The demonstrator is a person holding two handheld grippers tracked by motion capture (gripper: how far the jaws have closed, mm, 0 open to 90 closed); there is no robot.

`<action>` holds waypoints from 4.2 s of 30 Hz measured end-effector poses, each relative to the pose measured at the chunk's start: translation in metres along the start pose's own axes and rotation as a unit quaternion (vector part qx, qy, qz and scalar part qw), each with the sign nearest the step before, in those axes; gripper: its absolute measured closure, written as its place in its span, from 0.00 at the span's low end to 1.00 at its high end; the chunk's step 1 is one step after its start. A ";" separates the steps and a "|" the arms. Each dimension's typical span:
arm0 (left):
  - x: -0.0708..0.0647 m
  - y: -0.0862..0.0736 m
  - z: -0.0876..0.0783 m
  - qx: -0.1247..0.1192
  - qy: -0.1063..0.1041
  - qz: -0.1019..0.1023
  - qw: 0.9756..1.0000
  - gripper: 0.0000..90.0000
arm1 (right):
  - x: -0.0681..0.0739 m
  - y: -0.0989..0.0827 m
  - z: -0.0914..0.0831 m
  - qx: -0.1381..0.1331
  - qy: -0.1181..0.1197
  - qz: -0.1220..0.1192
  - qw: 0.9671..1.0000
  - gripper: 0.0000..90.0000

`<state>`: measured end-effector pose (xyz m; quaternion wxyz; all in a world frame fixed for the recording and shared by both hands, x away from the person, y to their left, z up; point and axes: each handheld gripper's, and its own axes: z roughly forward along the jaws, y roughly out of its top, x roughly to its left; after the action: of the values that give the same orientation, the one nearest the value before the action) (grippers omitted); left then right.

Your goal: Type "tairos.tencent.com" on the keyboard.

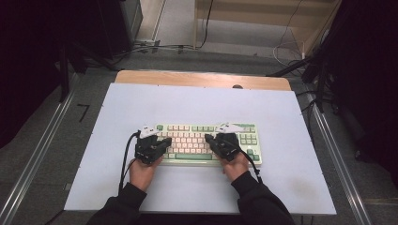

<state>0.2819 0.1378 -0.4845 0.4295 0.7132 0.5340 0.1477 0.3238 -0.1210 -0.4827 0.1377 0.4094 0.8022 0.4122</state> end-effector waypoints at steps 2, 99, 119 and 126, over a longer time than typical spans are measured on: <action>0.000 0.000 0.000 0.000 0.000 0.000 1.000 1.00 | -0.001 0.001 0.002 0.003 0.001 -0.001 1.000 0.98; -0.019 0.018 0.026 -0.007 -0.013 0.006 1.000 1.00 | -0.005 0.006 -0.015 -0.011 0.005 -0.005 1.000 0.98; -0.023 0.016 0.040 0.009 -0.004 0.014 1.000 1.00 | -0.006 0.006 -0.016 -0.010 0.007 0.001 1.000 0.98; -0.025 0.015 0.042 0.019 -0.002 0.023 1.000 1.00 | -0.006 0.006 -0.015 -0.009 0.006 -0.002 1.000 0.98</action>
<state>0.3097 0.0952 -0.4914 0.4135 0.7333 0.5195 0.1460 0.3222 -0.1318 -0.4696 0.1373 0.4043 0.7999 0.4218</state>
